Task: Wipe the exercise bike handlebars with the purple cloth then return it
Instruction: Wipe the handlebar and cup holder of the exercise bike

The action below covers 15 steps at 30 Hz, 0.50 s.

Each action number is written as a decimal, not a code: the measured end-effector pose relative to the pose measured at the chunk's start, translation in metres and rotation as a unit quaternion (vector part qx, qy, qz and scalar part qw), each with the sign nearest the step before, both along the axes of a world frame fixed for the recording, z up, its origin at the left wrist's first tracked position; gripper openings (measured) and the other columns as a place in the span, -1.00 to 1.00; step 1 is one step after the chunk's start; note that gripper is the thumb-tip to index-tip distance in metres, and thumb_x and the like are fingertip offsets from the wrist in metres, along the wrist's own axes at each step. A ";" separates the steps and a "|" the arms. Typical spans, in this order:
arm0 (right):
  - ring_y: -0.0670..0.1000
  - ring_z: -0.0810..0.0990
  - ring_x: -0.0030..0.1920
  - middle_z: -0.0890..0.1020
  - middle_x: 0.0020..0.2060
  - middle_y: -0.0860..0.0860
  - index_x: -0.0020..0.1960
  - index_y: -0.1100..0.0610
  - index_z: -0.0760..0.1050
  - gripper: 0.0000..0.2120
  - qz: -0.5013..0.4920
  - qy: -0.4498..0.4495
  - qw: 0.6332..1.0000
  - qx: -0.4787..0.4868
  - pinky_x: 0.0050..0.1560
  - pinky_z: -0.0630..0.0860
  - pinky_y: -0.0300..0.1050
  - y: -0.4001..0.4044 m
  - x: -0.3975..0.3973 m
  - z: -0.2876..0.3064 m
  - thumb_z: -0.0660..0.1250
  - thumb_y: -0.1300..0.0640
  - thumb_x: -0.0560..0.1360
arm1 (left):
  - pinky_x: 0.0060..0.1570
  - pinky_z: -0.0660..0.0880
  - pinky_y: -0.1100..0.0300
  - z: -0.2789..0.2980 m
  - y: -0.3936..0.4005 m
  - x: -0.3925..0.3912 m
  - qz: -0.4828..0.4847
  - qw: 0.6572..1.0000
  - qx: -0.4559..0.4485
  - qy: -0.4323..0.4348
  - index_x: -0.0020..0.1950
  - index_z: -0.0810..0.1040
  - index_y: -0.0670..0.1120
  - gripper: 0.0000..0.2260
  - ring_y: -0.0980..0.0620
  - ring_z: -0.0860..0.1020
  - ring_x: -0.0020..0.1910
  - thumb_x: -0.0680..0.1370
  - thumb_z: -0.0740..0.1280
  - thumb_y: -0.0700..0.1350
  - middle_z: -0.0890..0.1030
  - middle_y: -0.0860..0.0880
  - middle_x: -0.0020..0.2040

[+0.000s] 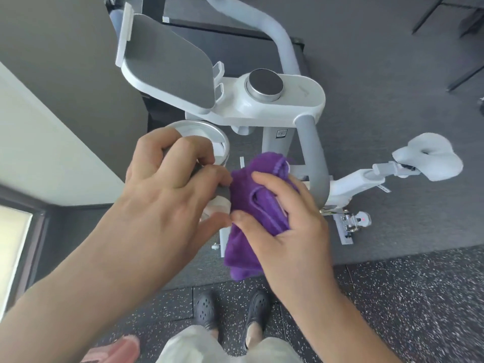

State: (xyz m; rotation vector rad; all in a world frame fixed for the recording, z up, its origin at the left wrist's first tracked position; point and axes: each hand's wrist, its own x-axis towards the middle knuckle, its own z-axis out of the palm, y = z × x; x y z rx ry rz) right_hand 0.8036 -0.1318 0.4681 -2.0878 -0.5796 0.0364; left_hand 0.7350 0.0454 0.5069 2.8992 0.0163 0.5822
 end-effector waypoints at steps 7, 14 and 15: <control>-0.23 0.57 0.15 0.57 0.23 -0.15 0.29 -0.25 0.50 -0.48 -0.065 0.003 0.997 -0.044 0.23 0.48 -0.34 -0.049 0.004 0.001 0.49 -0.15 0.35 | 0.31 0.23 0.14 0.000 -0.003 -0.002 0.016 1.000 -0.001 -0.003 0.06 0.65 -0.13 -0.70 -0.21 0.34 0.19 0.44 0.46 0.03 0.37 -0.05 0.12; -0.25 0.55 0.22 0.57 0.23 -0.19 0.32 -0.23 0.46 -0.48 -0.014 -0.005 1.000 -0.007 0.25 0.48 -0.35 -0.016 -0.012 -0.006 0.47 -0.18 0.38 | 0.35 0.16 0.18 0.004 -0.006 -0.002 0.030 0.999 0.001 0.016 0.12 0.63 -0.15 -0.65 -0.25 0.36 0.18 0.44 0.46 0.04 0.41 -0.10 0.12; -0.29 0.54 0.21 0.57 0.22 -0.21 0.34 -0.26 0.44 -0.46 -0.018 -0.006 1.000 -0.025 0.25 0.48 -0.37 -0.029 -0.008 -0.007 0.47 -0.19 0.38 | 0.36 0.16 0.18 0.004 -0.006 -0.003 0.029 0.999 -0.001 0.016 0.13 0.62 -0.16 -0.64 -0.24 0.35 0.19 0.43 0.46 0.03 0.38 -0.08 0.13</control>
